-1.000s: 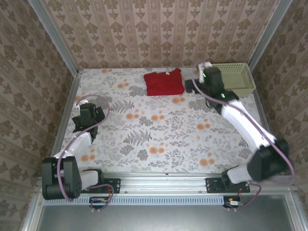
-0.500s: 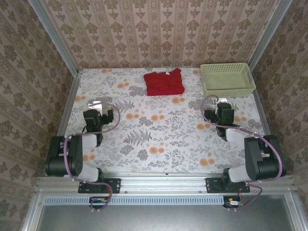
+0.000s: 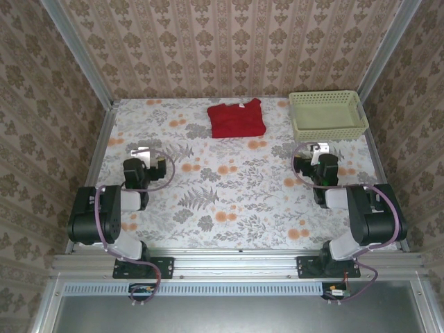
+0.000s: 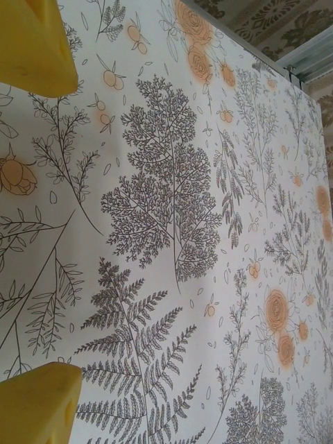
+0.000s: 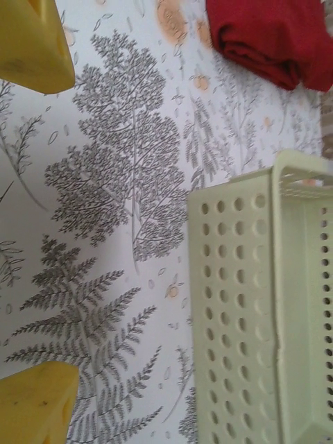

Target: Fold the inside-out t-shirt

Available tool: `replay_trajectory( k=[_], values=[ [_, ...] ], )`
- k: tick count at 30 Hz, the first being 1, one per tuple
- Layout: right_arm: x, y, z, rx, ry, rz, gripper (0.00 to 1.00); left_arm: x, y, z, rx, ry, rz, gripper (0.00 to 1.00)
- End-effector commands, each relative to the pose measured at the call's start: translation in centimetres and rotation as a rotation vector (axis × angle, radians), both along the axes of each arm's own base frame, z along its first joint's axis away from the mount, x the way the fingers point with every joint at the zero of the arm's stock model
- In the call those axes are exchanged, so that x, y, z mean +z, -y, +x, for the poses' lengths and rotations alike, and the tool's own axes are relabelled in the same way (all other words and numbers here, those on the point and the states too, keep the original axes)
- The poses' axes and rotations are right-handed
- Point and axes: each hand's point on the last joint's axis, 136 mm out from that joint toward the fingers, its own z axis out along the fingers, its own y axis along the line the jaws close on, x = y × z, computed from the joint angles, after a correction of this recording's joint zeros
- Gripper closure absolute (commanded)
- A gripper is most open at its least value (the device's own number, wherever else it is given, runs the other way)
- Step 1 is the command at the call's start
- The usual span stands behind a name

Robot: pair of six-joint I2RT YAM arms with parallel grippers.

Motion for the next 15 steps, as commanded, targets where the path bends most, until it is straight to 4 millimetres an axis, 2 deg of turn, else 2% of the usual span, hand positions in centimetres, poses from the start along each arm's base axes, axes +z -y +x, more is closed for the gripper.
replay_trajectory(
  k=[1,9,15],
  values=[
    [1.5,-0.4,0.6,-0.004,0.064,-0.003,0.00,1.8,-0.4,0.8,0.017,0.059,0.009,0.00],
    [1.4,-0.5,0.7,0.000,0.058,-0.008,0.00,2.0,-2.1,0.4,0.145,0.083,0.035,0.00],
    [1.5,-0.5,0.6,0.000,0.062,-0.006,0.00,2.0,-2.1,0.4,0.152,0.084,0.037,0.00]
  ],
)
